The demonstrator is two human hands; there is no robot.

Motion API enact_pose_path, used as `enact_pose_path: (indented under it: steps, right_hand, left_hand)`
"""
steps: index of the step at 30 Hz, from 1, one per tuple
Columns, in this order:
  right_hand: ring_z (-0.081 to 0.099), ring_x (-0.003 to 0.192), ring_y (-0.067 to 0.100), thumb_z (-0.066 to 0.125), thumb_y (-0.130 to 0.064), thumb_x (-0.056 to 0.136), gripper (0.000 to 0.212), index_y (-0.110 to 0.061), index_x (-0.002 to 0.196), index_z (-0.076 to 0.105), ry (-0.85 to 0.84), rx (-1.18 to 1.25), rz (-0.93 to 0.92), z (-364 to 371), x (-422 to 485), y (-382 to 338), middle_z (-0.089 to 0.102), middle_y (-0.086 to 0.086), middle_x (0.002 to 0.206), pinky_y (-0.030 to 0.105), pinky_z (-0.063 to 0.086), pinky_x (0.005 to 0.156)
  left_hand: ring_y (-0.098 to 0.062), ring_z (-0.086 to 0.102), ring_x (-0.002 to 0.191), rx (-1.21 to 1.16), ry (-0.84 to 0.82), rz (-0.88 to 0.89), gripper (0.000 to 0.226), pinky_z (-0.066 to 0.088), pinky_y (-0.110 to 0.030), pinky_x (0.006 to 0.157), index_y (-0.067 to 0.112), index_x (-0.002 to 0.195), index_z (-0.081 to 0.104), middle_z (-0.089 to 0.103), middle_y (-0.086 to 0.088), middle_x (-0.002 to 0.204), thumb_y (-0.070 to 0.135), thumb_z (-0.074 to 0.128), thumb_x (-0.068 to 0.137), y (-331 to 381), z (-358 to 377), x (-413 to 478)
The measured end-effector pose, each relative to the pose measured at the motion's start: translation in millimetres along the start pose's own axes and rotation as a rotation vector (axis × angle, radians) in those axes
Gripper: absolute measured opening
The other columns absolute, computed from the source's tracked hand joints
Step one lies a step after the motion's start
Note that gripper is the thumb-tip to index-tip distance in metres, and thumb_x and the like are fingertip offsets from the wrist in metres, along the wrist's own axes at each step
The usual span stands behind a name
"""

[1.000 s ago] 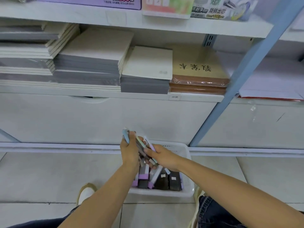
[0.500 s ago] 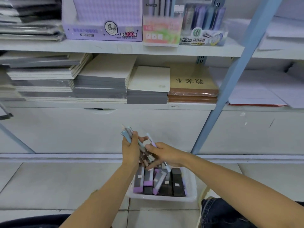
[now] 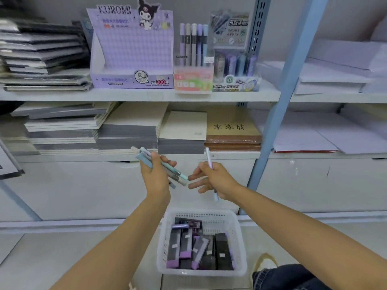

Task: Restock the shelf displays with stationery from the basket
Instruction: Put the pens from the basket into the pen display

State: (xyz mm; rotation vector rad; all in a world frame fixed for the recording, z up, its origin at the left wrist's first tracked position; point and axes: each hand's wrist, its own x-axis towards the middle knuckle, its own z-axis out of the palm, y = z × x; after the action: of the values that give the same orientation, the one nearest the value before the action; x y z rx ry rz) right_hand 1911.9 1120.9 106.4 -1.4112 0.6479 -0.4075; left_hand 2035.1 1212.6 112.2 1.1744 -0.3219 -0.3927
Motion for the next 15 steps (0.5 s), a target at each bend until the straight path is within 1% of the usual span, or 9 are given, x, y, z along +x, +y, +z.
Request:
enact_pose_path:
  steps: [1, 3, 4, 5, 7, 10, 12, 13, 15]
  right_hand:
    - [0.067, 0.054, 0.018, 0.039, -0.027, 0.104, 0.035, -0.005, 0.085, 0.058, 0.002, -0.072, 0.000, -2.5, -0.3, -4.3, 0.068, 0.013, 0.079, 0.020, 0.042, 0.039]
    - [0.049, 0.040, 0.010, 0.040, -0.029, 0.103, 0.035, -0.008, 0.084, 0.061, -0.062, -0.285, -0.005, -6.6, -0.7, -12.6, 0.060, 0.009, 0.067, 0.018, 0.032, 0.038]
    - [0.042, 0.039, 0.009, 0.042, -0.028, 0.103, 0.034, -0.009, 0.084, 0.062, -0.109, -0.381, -0.006, -7.5, -1.1, -17.5, 0.057, 0.007, 0.063, 0.017, 0.030, 0.040]
    - [0.039, 0.041, 0.008, 0.043, -0.028, 0.102, 0.032, -0.010, 0.084, 0.063, -0.150, -0.464, -0.006, -7.7, -1.6, -23.4, 0.054, 0.005, 0.062, 0.017, 0.030, 0.042]
    - [0.039, 0.048, 0.010, 0.044, -0.028, 0.101, 0.031, -0.011, 0.085, 0.064, -0.207, -0.592, -0.010, -6.8, -2.9, -35.8, 0.054, 0.002, 0.062, 0.018, 0.032, 0.046]
    - [0.040, 0.057, 0.015, 0.044, -0.031, 0.101, 0.033, -0.012, 0.085, 0.065, -0.261, -0.701, -0.022, -4.6, -5.4, -54.1, 0.055, 0.002, 0.066, 0.024, 0.033, 0.053]
    - [0.042, 0.058, 0.016, 0.047, -0.030, 0.100, 0.029, -0.012, 0.087, 0.066, -0.281, -0.754, -0.051, -6.0, -7.3, -66.2, 0.058, 0.001, 0.067, 0.025, 0.035, 0.053]
    - [0.045, 0.058, 0.016, 0.051, -0.029, 0.098, 0.024, -0.010, 0.092, 0.065, -0.297, -0.756, -0.071, -7.8, -8.4, -73.1, 0.060, 0.001, 0.068, 0.025, 0.036, 0.052]
    - [0.054, 0.059, 0.016, 0.058, -0.028, 0.095, 0.021, -0.009, 0.104, 0.060, -0.334, -0.717, -0.107, -14.7, -11.0, -88.7, 0.068, 0.001, 0.075, 0.024, 0.040, 0.050]
  left_hand:
    - [-0.013, 0.062, 0.060, -0.003, -0.029, 0.009, 0.020, 0.054, -0.032, 0.065, 0.009, 0.095, 0.047, 0.056, 0.000, 0.068, 0.025, 0.040, 0.104, 6.1, 1.3, 1.3]
    - [-0.011, 0.051, 0.050, 0.045, -0.116, -0.001, 0.018, 0.050, -0.026, 0.053, 0.012, 0.088, 0.047, 0.049, 0.002, 0.064, 0.022, 0.044, 0.103, 16.1, 3.6, 1.7]
    - [-0.011, 0.045, 0.046, 0.082, -0.164, -0.013, 0.020, 0.045, -0.023, 0.046, 0.013, 0.083, 0.046, 0.046, 0.002, 0.061, 0.022, 0.048, 0.101, 20.2, 4.4, 1.1]
    - [-0.011, 0.039, 0.043, 0.116, -0.216, -0.024, 0.022, 0.040, -0.022, 0.041, 0.013, 0.080, 0.046, 0.044, 0.002, 0.058, 0.022, 0.053, 0.099, 23.8, 4.8, 0.6]
    - [-0.010, 0.035, 0.040, 0.205, -0.333, -0.058, 0.025, 0.035, -0.021, 0.038, 0.012, 0.078, 0.050, 0.042, 0.001, 0.053, 0.028, 0.064, 0.092, 32.3, 6.5, -0.4]
    - [-0.013, 0.034, 0.039, 0.395, -0.462, -0.116, 0.027, 0.035, -0.023, 0.038, 0.011, 0.078, 0.060, 0.043, -0.002, 0.052, 0.033, 0.074, 0.083, 45.4, 10.6, -2.0]
    - [-0.012, 0.033, 0.037, 0.473, -0.466, -0.095, 0.026, 0.035, -0.023, 0.038, 0.011, 0.078, 0.059, 0.042, -0.002, 0.051, 0.030, 0.075, 0.083, 52.4, 13.3, -2.4]
    - [-0.011, 0.033, 0.037, 0.481, -0.449, -0.081, 0.025, 0.035, -0.023, 0.038, 0.009, 0.080, 0.058, 0.042, -0.002, 0.051, 0.029, 0.073, 0.085, 56.4, 13.8, -1.3]
    - [-0.010, 0.034, 0.036, 0.425, -0.398, -0.075, 0.025, 0.035, -0.022, 0.037, 0.006, 0.084, 0.059, 0.044, -0.002, 0.052, 0.028, 0.071, 0.087, 66.2, 13.0, 2.7]
